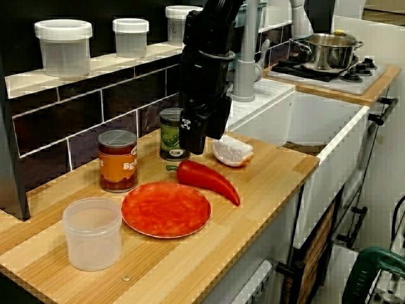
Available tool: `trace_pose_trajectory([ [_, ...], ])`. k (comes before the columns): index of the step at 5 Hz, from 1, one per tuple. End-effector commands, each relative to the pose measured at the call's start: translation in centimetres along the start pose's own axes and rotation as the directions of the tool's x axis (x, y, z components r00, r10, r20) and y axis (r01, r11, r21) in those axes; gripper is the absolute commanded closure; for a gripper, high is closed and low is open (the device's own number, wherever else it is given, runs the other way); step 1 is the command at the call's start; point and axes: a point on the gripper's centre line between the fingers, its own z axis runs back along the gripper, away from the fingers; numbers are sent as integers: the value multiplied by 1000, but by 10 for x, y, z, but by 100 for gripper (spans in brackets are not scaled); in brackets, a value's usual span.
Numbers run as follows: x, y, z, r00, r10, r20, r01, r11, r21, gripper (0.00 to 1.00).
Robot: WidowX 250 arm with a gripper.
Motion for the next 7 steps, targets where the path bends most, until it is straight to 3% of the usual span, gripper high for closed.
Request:
trace_pose_trajectory([
  [1, 0, 0, 0, 1000, 0, 0, 0, 1000, 0, 0],
  [2, -1, -4, 11, 1000, -16, -24, 15, 999, -43, 0],
  [4, -5, -34, 22, 999, -51, 1, 51, 995, -85, 0],
  [5, -11, -45, 27, 999, -44, 29, 47, 993, -108, 0],
  [7, -27, -73, 11, 990, -66, 124, 74, 995, -60, 0],
])
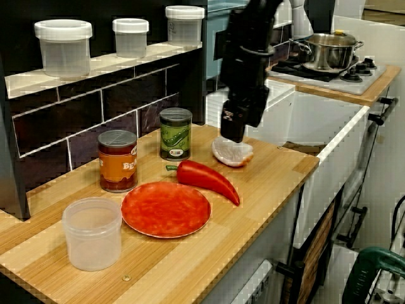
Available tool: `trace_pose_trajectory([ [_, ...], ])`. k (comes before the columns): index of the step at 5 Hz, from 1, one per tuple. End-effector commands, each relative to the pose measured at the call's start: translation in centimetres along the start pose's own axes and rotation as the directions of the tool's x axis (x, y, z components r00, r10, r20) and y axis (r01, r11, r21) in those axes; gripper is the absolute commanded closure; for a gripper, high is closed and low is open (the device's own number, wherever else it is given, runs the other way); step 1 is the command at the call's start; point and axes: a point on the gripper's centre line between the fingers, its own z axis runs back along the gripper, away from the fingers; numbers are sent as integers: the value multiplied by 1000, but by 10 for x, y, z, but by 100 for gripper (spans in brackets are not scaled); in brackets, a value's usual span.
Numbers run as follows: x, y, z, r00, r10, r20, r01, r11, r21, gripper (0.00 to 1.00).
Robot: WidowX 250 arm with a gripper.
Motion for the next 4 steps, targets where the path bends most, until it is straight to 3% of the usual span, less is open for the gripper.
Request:
trace_pose_trajectory([
  [1, -4, -16, -10, 993, -36, 110, 31, 998, 48, 0],
  [3, -7, -22, -16, 992, -80, 100, 74, 995, 64, 0],
  [4, -4, -22, -17, 991, -109, 73, 104, 992, 70, 0],
])
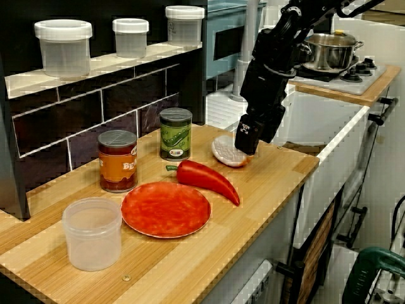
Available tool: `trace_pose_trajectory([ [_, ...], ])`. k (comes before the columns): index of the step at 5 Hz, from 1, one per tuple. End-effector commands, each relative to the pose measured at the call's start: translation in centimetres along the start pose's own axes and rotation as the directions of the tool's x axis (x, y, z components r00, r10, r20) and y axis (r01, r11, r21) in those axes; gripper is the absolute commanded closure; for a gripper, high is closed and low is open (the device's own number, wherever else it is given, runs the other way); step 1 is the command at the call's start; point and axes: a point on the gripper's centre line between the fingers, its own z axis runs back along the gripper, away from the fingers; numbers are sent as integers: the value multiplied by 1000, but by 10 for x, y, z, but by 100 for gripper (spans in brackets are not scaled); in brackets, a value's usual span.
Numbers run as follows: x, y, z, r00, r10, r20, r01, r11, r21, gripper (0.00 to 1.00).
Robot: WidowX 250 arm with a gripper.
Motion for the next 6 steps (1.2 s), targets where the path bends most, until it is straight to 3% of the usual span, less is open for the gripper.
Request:
trace_pose_trajectory([
  [1, 20, 1, 4, 996, -86, -18, 86, 996, 15, 0],
  [4, 39, 10, -2, 994, -92, -67, 93, 996, 14, 0],
  [6, 42, 12, -6, 993, -84, -84, 86, 996, 18, 0],
])
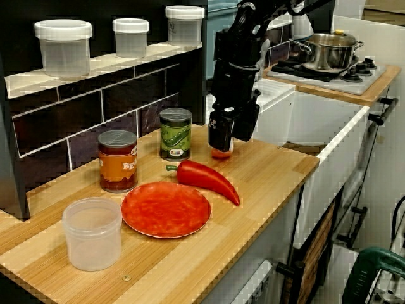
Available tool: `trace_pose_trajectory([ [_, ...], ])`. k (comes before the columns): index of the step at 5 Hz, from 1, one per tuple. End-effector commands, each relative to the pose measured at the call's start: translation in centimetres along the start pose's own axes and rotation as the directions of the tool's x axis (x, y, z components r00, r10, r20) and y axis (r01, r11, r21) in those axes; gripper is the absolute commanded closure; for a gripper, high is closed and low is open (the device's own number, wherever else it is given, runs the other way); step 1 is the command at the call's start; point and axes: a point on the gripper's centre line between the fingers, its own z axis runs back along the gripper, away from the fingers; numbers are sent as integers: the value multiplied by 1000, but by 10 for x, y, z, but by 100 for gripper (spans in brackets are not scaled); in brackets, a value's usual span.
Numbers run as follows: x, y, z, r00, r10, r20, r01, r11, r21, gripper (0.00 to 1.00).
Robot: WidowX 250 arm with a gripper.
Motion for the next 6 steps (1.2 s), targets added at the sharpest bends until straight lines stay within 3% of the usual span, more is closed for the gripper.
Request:
trace_pose_trajectory([
  [1, 9, 4, 7, 999, 11, 40, -12, 1000, 9, 0],
  [4, 11, 6, -2, 997, 70, 37, -70, 998, -5, 0],
  [6, 26, 3, 0, 994, 96, 46, -95, 995, -11, 0],
])
